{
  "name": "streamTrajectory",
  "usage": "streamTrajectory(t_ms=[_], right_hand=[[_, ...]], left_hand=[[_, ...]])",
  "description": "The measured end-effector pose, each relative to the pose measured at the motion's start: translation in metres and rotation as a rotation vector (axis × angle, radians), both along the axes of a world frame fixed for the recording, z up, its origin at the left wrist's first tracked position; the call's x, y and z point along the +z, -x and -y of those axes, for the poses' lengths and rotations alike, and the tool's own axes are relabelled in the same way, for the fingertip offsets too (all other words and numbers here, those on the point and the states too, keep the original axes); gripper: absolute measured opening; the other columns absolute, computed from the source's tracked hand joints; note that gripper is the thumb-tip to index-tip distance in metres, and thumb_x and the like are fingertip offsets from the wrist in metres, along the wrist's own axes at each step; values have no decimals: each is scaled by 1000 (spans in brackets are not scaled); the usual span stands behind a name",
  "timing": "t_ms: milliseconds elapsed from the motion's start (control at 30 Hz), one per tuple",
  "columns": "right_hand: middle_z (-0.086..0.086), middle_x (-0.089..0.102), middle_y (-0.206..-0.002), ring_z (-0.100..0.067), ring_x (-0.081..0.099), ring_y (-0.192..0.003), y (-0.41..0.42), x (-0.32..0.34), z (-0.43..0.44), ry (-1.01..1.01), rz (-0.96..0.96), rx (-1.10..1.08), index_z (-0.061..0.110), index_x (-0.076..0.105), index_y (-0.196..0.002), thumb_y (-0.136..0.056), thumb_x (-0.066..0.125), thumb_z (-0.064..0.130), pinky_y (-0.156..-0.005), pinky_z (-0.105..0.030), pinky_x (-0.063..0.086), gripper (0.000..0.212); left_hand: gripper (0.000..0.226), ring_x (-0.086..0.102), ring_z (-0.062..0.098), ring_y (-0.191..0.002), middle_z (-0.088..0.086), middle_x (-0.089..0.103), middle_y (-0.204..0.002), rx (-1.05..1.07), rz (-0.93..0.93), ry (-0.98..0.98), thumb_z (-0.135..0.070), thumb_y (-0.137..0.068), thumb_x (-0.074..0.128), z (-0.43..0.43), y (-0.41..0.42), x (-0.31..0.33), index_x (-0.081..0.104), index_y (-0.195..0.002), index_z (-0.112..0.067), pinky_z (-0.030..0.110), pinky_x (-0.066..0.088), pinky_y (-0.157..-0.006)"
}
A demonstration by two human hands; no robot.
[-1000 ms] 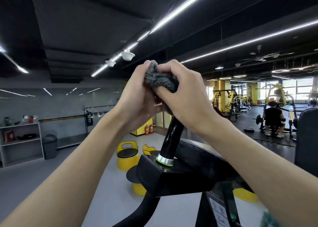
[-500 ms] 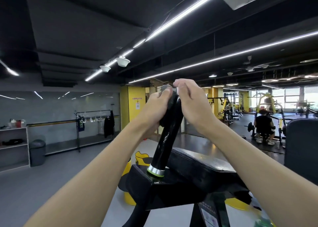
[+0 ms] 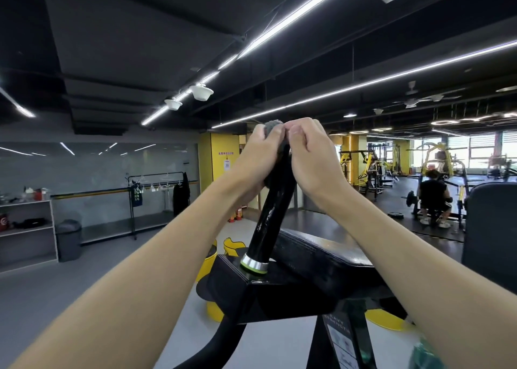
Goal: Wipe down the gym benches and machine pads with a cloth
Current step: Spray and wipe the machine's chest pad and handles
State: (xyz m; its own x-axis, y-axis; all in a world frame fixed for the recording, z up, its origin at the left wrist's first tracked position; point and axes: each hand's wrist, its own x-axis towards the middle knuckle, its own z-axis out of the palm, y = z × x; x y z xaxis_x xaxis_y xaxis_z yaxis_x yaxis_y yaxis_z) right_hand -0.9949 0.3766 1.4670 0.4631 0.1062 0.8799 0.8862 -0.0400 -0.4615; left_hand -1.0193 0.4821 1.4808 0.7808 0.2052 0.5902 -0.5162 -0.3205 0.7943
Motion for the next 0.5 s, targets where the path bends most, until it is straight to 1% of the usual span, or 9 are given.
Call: streamTrajectory(t_ms=[67,133,167,233,267,300,367,400,500], right_hand=[[5,53,-101,-7,52,-95,0,0,0,11,9,-25,13,59,-104,-105,34,18,-81,-20,43,25],[7,50,-102,-7,51,-97,1,-1,-1,-2,12,-35,16,57,-105,-105,34,17,-83,-20,43,24],[8,49,-102,-8,51,-98,1,-1,-2,-4,15,-33,16,56,-104,-105,33,17,-84,-20,43,23],[10,48,-99,-9,52,-98,1,-2,-2,0,17,-26,17,55,-101,-105,33,17,-84,-22,44,23],[10,47,-98,-12,53,-97,0,-2,-1,0,18,-22,16,55,-100,-105,33,17,-83,-25,46,23],[10,47,-97,-15,54,-94,-1,-2,-1,-2,18,-14,13,56,-100,-105,33,17,-81,-29,48,24],[7,48,-96,-20,55,-89,-2,-3,-3,-6,32,-6,8,57,-101,-105,33,16,-77,-35,51,25],[4,49,-97,-20,54,-89,-3,-3,-3,-6,48,-18,7,57,-102,-105,33,15,-77,-33,50,25],[-1,51,-102,-14,52,-92,-3,-5,-4,-17,79,-49,6,57,-103,-105,34,15,-74,-16,41,25]], left_hand=[[31,57,15,-72,4,59,-86,-23,17,-86,-35,-104,47,-4,8,-14,56,-115,-7,31,50,-61],[29,55,13,-68,3,57,-82,2,43,-122,-32,-104,46,-10,17,-27,58,-111,-6,32,48,-64],[29,57,18,-70,7,58,-84,8,49,-137,-33,-104,46,-10,23,-32,58,-112,-7,39,52,-68],[26,63,40,-77,21,61,-90,-17,45,-168,-37,-104,46,-13,34,-42,58,-111,-15,59,55,-73],[23,63,50,-80,28,61,-94,-28,24,-185,-38,-104,46,-17,39,-48,58,-110,-19,64,52,-68],[22,63,52,-78,30,61,-94,-13,-5,-208,-39,-104,45,-22,43,-55,58,-109,-21,61,50,-61],[22,62,35,-63,19,60,-82,37,-45,-217,-37,-106,44,-26,52,-64,58,-108,-21,47,44,-50],[22,60,27,-65,12,60,-83,57,-52,-189,-37,-106,43,-23,51,-63,58,-109,-22,43,44,-53],[23,63,22,-81,3,65,-90,108,39,-17,-33,-105,41,-5,33,-37,60,-106,-20,40,53,-74]])
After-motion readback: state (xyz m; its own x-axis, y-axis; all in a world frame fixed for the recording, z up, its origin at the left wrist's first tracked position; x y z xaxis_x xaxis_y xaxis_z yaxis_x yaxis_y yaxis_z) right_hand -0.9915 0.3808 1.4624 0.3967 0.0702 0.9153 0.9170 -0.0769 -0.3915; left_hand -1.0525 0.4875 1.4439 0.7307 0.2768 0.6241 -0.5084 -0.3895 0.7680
